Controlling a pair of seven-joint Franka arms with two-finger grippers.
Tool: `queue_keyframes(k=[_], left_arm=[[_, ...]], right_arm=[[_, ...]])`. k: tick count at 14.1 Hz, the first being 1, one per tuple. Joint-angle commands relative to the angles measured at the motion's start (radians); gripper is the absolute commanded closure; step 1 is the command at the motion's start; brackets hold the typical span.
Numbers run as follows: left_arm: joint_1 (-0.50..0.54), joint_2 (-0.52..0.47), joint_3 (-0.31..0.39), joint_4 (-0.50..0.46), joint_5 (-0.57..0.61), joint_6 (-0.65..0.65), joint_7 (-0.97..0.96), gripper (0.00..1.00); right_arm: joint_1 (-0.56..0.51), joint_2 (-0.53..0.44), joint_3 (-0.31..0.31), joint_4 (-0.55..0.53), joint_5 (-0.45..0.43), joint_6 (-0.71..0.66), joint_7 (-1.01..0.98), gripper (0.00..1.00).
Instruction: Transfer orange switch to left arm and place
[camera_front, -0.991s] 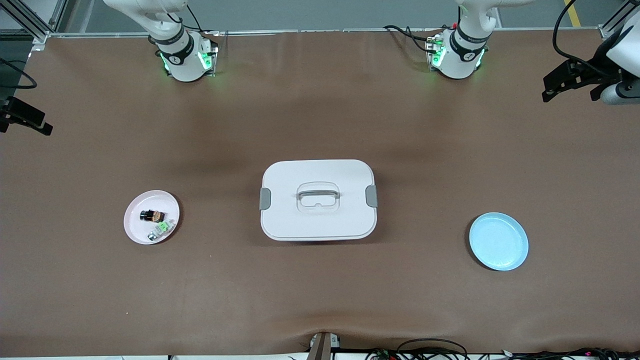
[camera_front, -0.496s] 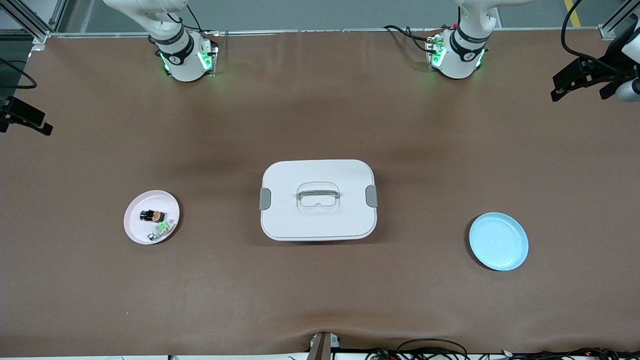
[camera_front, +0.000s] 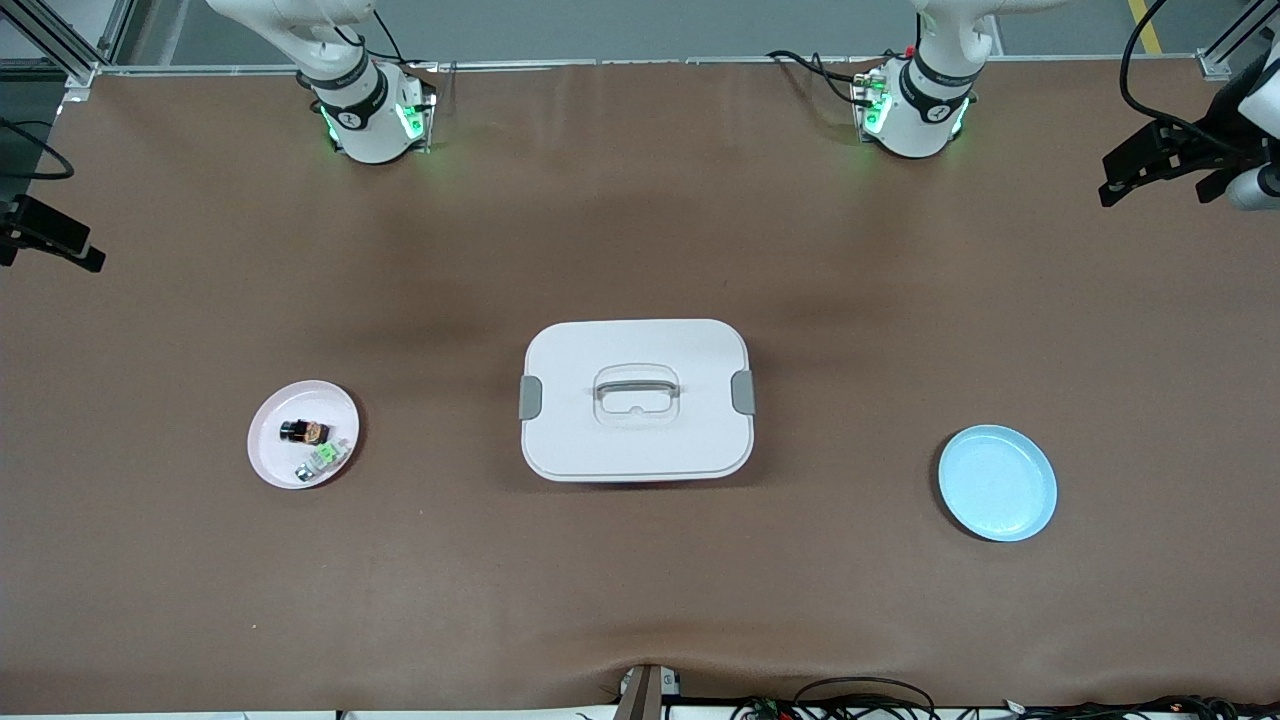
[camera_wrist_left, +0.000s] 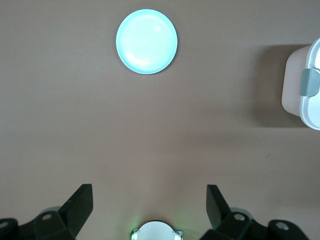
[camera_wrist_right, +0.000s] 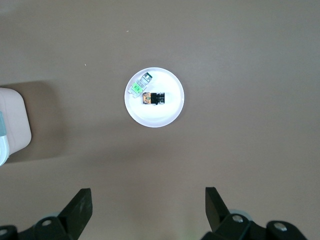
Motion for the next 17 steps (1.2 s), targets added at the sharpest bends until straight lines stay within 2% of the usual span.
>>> queue_keyframes(k=[1,9,11,14,17], left_arm=[[0.002,0.011,0.0,0.017,-0.006,-0.013,0.017,0.0],[-0.004,0.018,-0.003,0.012,-0.006,-0.021,0.016,0.0],[-0.004,0.018,-0.006,0.016,-0.006,-0.022,0.017,0.0],[-0.006,0.018,-0.009,0.016,-0.006,-0.022,0.016,0.0],[-0.009,0.02,-0.011,0.017,-0.006,-0.021,0.014,0.0]], right_arm=[[0.003,0.033,-0.001,0.004,-0.011,0.004,0.012,0.0],[0.005,0.101,0.0,-0.008,-0.003,-0.041,0.014,0.0],[0.003,0.172,0.0,-0.001,-0.009,-0.019,0.012,0.0],[0.005,0.203,-0.001,-0.002,-0.012,0.042,0.002,0.0],[0.0,0.24,0.0,0.001,0.005,0.045,0.015,0.0]])
